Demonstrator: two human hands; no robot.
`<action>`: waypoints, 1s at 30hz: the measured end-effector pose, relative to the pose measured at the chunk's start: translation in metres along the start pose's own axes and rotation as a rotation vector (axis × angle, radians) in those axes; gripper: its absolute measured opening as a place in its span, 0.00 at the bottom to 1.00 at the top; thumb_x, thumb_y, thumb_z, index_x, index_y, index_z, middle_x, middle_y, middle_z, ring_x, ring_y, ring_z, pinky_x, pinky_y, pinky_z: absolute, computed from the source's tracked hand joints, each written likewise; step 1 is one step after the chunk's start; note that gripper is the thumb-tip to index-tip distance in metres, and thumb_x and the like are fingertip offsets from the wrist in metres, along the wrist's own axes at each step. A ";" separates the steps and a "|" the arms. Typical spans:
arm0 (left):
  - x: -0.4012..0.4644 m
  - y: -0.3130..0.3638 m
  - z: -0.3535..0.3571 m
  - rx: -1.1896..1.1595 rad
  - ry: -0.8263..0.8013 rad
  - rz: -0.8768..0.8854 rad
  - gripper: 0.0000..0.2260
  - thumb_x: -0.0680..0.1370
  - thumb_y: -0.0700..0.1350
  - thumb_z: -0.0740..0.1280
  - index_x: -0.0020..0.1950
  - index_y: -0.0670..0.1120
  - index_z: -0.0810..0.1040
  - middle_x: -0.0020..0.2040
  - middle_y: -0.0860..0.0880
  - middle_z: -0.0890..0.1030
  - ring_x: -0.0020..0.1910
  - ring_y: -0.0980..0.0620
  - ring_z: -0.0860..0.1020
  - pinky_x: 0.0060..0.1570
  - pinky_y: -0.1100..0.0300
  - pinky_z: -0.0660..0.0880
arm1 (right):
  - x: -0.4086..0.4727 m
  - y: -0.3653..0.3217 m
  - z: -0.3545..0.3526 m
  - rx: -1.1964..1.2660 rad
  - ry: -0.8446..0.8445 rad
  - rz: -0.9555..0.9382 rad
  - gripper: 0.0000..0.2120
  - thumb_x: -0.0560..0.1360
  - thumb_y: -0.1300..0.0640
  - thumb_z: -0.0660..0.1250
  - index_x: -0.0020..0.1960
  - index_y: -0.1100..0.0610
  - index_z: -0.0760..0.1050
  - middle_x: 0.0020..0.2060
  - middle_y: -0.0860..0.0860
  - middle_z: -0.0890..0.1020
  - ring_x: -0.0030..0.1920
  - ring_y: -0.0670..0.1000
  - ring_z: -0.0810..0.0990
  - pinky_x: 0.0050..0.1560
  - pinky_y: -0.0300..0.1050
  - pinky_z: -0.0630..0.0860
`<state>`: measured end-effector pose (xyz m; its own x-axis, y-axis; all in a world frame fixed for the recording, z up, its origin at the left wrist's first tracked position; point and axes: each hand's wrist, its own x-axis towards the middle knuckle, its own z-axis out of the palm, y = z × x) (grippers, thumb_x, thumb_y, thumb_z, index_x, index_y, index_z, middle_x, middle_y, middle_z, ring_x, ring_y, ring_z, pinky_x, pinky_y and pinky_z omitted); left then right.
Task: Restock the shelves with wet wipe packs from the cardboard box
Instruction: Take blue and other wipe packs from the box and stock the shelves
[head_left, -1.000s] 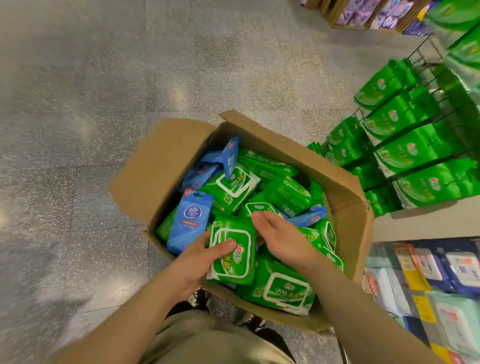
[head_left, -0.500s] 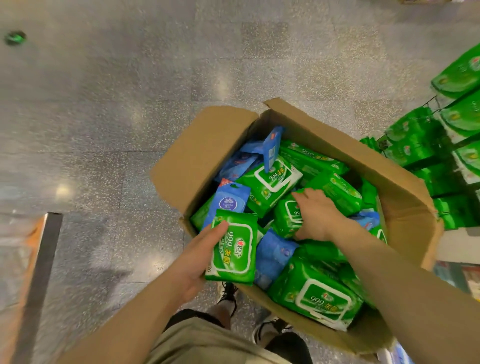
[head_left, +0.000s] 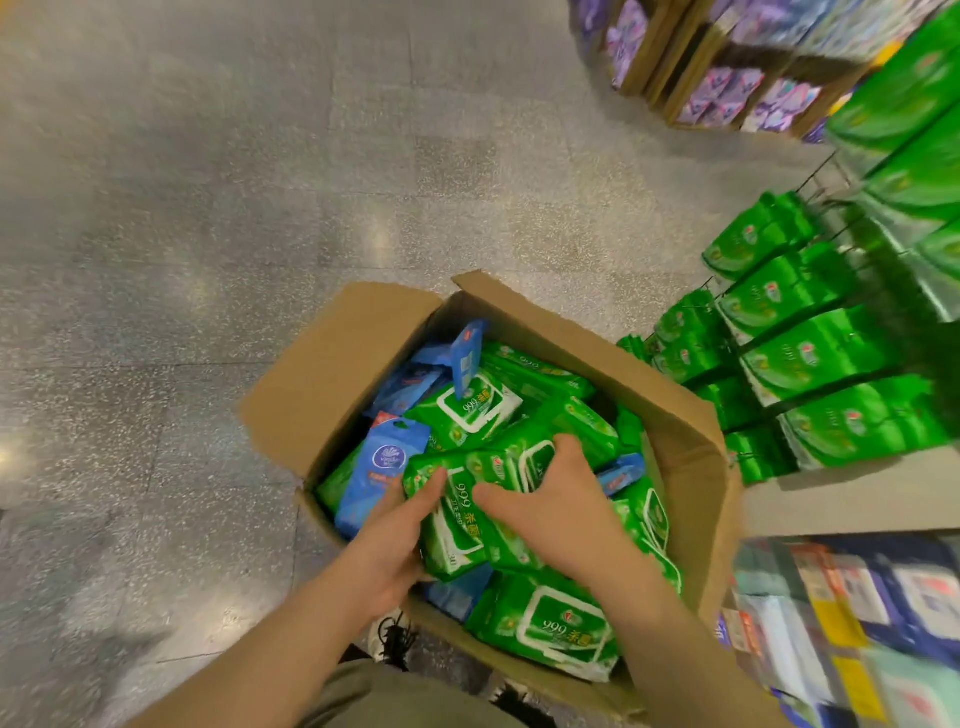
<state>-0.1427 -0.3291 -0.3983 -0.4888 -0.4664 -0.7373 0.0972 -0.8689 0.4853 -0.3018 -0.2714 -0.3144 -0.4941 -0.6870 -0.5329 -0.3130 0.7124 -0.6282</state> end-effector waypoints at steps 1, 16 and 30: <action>0.002 -0.001 0.007 -0.003 -0.040 -0.004 0.25 0.76 0.58 0.68 0.72 0.53 0.74 0.64 0.46 0.83 0.63 0.42 0.82 0.60 0.30 0.76 | -0.002 -0.002 0.001 -0.033 0.031 0.015 0.41 0.62 0.37 0.78 0.66 0.51 0.64 0.60 0.48 0.76 0.60 0.52 0.77 0.61 0.50 0.76; 0.026 -0.007 0.043 -0.171 -0.122 -0.031 0.44 0.59 0.67 0.79 0.71 0.47 0.79 0.66 0.41 0.82 0.64 0.40 0.81 0.64 0.44 0.75 | 0.040 0.022 -0.044 0.146 0.003 -0.039 0.16 0.79 0.39 0.67 0.61 0.46 0.76 0.50 0.44 0.82 0.49 0.44 0.81 0.46 0.42 0.73; 0.003 0.010 0.002 -0.235 -0.241 -0.041 0.41 0.45 0.65 0.86 0.54 0.47 0.89 0.56 0.40 0.86 0.51 0.42 0.87 0.43 0.47 0.84 | 0.166 0.115 -0.023 -0.834 0.225 0.010 0.38 0.71 0.41 0.76 0.74 0.50 0.66 0.68 0.55 0.69 0.68 0.63 0.64 0.69 0.62 0.62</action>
<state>-0.1450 -0.3389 -0.3944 -0.6847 -0.4024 -0.6076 0.2567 -0.9135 0.3157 -0.4386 -0.3006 -0.4623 -0.6216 -0.6981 -0.3555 -0.7572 0.6517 0.0443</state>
